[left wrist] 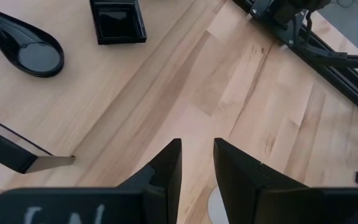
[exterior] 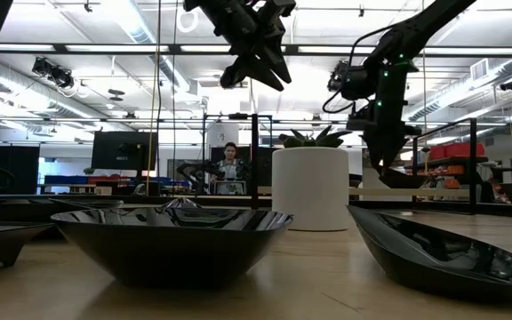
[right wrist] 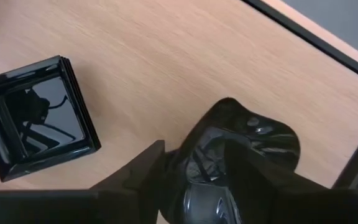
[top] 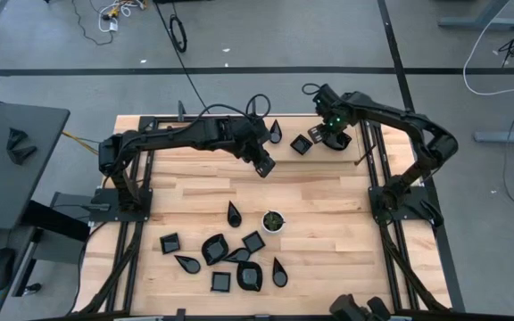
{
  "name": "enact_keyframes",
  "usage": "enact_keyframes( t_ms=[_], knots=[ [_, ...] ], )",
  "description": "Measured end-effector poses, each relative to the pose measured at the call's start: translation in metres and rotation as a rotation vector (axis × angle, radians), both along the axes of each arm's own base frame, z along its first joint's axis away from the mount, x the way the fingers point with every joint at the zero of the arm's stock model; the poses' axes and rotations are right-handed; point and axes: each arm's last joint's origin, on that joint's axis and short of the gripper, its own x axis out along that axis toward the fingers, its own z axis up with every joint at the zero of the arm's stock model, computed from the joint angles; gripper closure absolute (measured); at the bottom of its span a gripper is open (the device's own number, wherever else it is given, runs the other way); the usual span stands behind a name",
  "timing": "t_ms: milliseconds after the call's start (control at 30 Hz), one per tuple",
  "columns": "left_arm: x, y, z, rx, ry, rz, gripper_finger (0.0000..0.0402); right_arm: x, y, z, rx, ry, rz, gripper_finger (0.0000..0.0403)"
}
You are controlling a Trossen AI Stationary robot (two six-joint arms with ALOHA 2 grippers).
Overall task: Pick & Place Mini shaped plates
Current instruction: Stack the leaf shaped plate on top of the leaf shaped plate on the shelf
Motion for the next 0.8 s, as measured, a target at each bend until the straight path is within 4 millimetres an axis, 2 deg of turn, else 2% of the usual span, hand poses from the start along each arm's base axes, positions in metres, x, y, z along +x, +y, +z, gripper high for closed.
enact_keyframes(
  t_ms=[167,433,600,800],
  knots=[
    [0.000,0.000,0.000,-0.001,0.001,0.000,0.0305,0.001,0.000,-0.001,0.004,0.000,0.005,0.0280],
    [0.000,0.000,0.000,-0.002,0.002,0.000,0.0305,0.000,0.001,-0.001,0.009,0.011,0.025,0.0389],
    [0.000,0.000,0.000,-0.002,0.003,0.000,0.0305,-0.005,0.011,0.010,0.015,0.028,0.070,0.0390],
    [0.000,0.000,0.000,-0.001,0.002,0.000,0.0305,-0.009,0.025,0.022,0.001,0.080,0.277,0.0399]
  ],
)
